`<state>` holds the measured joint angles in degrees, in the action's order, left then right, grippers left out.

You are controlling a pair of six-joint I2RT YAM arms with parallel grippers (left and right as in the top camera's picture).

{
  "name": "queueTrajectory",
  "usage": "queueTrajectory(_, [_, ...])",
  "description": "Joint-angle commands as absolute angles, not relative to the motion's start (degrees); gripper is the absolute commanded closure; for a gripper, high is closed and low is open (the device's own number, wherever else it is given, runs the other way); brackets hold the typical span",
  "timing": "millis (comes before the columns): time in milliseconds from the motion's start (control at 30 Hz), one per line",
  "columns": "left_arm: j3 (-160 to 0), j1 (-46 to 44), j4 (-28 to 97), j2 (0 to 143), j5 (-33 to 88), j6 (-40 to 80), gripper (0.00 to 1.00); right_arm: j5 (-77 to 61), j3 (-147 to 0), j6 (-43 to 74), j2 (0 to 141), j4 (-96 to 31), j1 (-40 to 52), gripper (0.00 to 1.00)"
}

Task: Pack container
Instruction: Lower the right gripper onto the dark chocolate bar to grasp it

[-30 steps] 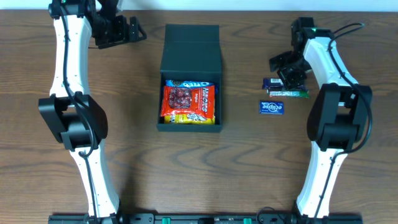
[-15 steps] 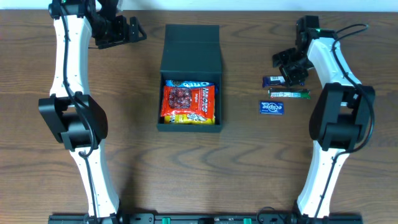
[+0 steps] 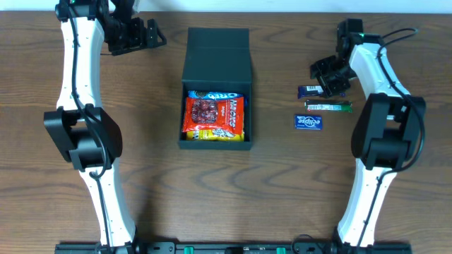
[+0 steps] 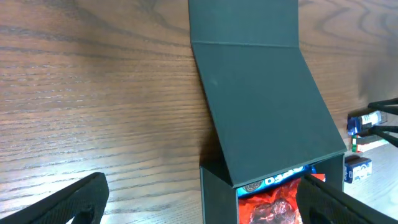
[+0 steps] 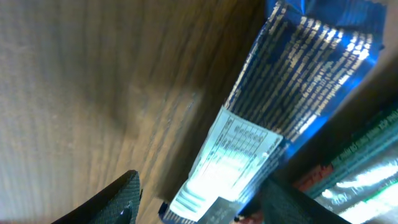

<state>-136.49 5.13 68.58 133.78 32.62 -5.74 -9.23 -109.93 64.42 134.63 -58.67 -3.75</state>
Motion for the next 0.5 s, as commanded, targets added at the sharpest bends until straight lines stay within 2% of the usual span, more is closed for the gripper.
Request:
queueTrajectory(0, [-136.1, 5.1, 68.8, 134.4, 32.9, -5.1, 0.02, -9.3, -109.7, 64.0, 136.0, -58.8, -4.1, 0.39])
queueTrajectory(233, [-136.1, 5.1, 68.7, 134.4, 32.9, -5.1, 0.02, -9.7, -109.7, 64.2, 136.7, -58.7, -4.1, 0.41])
queueTrajectory(400, [-136.1, 5.1, 68.7, 134.4, 32.9, -5.1, 0.02, -9.7, -109.7, 64.2, 136.9, -58.5, -4.1, 0.48])
queueTrajectory(467, [-136.1, 5.1, 68.7, 134.4, 32.9, -5.1, 0.02, -9.7, -109.7, 64.2, 136.9, -58.6, -4.1, 0.55])
